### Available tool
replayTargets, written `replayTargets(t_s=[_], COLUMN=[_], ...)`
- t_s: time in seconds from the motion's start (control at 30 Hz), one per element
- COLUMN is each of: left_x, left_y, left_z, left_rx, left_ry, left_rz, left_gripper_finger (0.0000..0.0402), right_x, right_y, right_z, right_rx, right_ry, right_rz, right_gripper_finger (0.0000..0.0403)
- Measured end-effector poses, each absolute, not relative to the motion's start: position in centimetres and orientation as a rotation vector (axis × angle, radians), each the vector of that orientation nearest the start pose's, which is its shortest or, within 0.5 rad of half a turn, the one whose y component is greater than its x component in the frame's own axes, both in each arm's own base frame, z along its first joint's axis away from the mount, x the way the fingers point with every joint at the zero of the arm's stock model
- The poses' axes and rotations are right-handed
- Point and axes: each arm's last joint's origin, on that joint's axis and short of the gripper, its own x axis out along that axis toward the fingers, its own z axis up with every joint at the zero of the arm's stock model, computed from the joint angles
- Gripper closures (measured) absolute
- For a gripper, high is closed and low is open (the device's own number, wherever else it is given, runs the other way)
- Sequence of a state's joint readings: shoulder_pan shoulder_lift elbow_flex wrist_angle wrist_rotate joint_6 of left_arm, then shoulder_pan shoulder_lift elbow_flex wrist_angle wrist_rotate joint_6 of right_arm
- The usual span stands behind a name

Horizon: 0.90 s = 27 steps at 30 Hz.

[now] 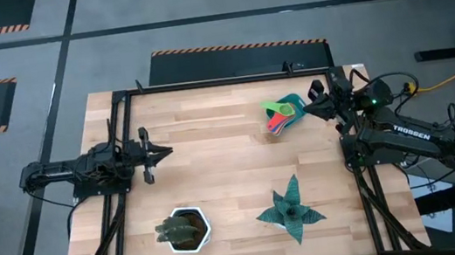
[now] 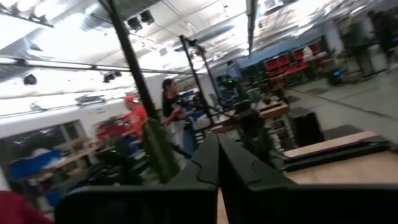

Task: Nest measuring cups in basket
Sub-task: Return to Home Position

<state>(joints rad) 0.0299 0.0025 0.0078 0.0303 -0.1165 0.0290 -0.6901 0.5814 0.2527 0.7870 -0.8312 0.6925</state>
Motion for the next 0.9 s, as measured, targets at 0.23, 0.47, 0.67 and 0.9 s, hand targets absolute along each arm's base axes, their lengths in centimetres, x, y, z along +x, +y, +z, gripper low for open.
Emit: replayTargets(t_s=[0.23, 0.47, 0.67, 0.9], left_x=[9.7, 9.7, 9.7, 9.7], left_y=[0.6, 0.6, 0.6, 0.6], left_z=[16.9, 16.9, 16.9, 16.9], left_rx=[0.086, 0.087, 0.087, 0.087], left_ry=[-0.029, -0.029, -0.029, -0.029], left_rz=[0.149, 0.149, 0.149, 0.149], left_gripper_finger=[0.0374, 0.0374, 0.0374, 0.0374], right_x=[9.7, 8.0, 7.1, 5.8], right_y=[-5.5, -4.8, -4.5, -3.5], right_z=[27.4, 27.9, 27.4, 27.8], right_rx=[0.339, 0.280, 0.288, 0.208], right_ry=[-0.282, -0.295, -0.230, -0.223], right_rz=[0.325, 0.306, 0.300, 0.314], right_gripper_finger=[0.0397, 0.0396, 0.0396, 0.0396])
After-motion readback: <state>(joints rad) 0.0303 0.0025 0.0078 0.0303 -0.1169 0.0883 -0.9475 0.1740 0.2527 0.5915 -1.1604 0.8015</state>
